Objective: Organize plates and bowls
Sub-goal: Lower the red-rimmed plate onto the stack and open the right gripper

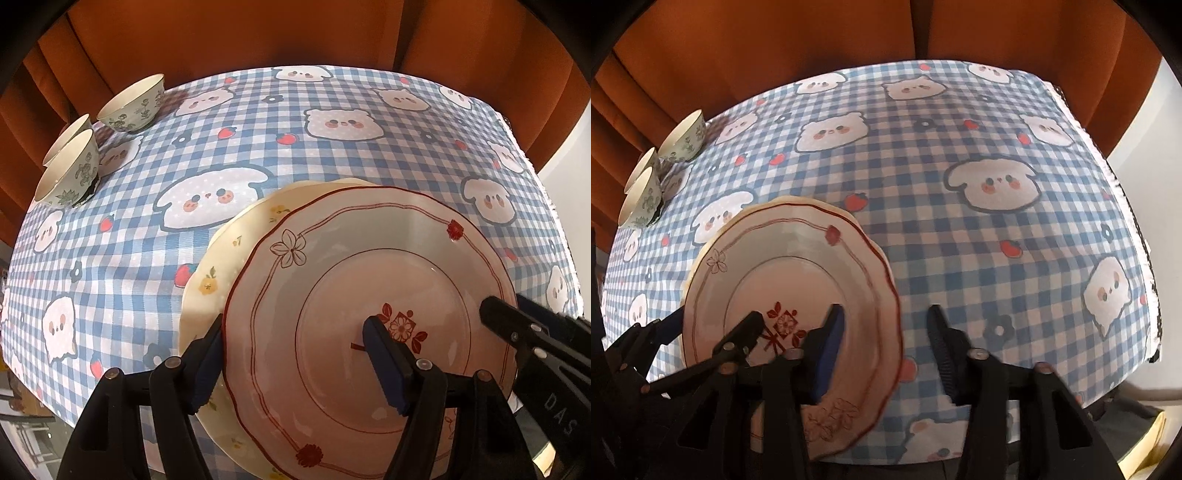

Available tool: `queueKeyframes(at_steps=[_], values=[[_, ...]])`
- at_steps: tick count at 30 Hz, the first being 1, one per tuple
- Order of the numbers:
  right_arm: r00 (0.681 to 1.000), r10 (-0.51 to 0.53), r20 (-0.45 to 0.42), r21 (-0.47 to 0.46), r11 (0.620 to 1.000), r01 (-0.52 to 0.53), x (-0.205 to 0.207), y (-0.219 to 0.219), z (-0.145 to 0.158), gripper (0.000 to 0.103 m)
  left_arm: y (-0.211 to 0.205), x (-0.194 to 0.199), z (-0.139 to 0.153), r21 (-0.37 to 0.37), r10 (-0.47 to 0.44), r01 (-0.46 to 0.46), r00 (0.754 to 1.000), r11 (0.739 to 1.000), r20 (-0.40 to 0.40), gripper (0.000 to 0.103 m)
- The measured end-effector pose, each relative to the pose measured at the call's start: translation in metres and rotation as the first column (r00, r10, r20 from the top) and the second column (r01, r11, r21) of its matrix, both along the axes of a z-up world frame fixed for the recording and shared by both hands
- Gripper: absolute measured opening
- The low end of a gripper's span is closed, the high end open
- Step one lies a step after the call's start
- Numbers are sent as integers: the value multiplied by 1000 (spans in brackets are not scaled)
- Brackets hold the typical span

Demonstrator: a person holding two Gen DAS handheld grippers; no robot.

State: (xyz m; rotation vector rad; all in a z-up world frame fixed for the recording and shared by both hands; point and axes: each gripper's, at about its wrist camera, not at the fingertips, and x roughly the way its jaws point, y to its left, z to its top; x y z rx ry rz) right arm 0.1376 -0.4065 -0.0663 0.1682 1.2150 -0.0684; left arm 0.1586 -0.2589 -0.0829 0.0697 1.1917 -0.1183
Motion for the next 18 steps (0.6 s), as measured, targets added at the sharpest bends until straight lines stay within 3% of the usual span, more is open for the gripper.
queueKeyframes(at_steps=[2,18], values=[[1000,20,-2,16,1000,-20,0,2,-1,26,-1,0,0,9,2,-2,1000,1000,1,72],[992,124,-29,-27,992,-124,17,24,-6,26,6,1,2,92,76,-77,997,993,19,72]])
